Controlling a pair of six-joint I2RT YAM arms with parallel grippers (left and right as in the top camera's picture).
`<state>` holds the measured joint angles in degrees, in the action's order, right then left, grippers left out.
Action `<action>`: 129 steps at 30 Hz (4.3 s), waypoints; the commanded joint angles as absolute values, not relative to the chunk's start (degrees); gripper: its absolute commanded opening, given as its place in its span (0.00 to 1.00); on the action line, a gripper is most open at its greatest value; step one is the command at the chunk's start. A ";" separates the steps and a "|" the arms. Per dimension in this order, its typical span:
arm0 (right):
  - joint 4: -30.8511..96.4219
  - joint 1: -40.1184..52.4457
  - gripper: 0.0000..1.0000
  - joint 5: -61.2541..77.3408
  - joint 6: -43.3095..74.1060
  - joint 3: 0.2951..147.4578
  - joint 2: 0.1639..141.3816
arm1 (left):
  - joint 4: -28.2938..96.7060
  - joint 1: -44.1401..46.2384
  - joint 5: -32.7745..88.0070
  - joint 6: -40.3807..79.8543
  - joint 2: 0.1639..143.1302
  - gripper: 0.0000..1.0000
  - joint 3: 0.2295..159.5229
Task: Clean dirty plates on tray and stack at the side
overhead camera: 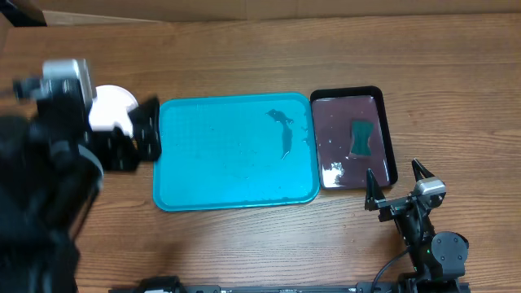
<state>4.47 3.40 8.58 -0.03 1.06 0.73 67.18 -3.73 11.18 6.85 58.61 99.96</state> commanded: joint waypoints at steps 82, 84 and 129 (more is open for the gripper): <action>4.14 3.14 1.00 8.19 -0.47 0.47 0.16 | 4.10 -3.84 4.47 1.87 0.25 1.00 0.27; 4.14 3.14 1.00 8.19 -0.47 0.47 0.16 | 4.10 -3.84 4.47 1.87 0.25 1.00 0.27; 4.14 3.14 1.00 8.19 -0.47 0.47 0.16 | 4.10 -3.84 4.47 1.89 0.25 1.00 0.27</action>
<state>4.47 3.40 8.56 -0.10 1.06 0.73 4.12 -4.10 3.46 2.79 0.86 0.47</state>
